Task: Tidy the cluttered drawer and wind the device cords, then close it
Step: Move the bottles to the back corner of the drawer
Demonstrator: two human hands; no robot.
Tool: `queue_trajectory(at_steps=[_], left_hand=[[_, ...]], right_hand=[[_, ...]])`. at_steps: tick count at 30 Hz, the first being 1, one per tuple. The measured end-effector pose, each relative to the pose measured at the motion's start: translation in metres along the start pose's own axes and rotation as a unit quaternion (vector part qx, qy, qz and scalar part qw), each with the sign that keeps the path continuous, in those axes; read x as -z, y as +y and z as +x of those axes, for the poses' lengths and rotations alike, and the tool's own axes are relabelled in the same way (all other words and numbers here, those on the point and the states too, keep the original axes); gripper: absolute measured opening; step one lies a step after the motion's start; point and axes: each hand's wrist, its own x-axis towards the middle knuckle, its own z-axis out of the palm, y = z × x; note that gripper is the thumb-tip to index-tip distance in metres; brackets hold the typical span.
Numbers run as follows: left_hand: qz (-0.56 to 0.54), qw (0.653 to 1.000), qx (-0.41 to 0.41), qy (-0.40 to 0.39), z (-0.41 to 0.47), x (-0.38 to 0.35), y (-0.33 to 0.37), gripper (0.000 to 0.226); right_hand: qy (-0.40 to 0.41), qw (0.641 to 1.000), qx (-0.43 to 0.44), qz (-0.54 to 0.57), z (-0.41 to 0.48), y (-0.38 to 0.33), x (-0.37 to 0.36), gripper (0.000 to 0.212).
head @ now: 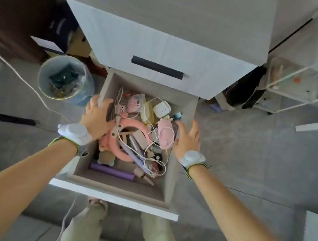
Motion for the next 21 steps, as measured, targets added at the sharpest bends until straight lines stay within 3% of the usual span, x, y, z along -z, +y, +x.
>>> queue_trajectory(at_steps=[4,8,14,21], left_hand=[[0.081,0.995,-0.015,0.055,0.031,-0.027,-0.008,0.058],[0.152,0.976,-0.066,0.143,0.062,-0.055,-0.032,0.046],[0.178,0.948,-0.106,0.243,0.076,-0.073,-0.064,0.058],[0.213,0.928,-0.124,0.279,0.081,-0.081,-0.073,0.053]], right_hand=[[0.003,0.999,-0.036,0.018,0.023,0.001,-0.020,0.068],[0.077,0.996,-0.047,-0.006,0.033,0.008,-0.057,0.075],[0.136,0.987,-0.060,-0.053,0.037,0.010,-0.082,0.050],[0.160,0.983,-0.050,-0.077,0.039,0.018,-0.088,0.040]])
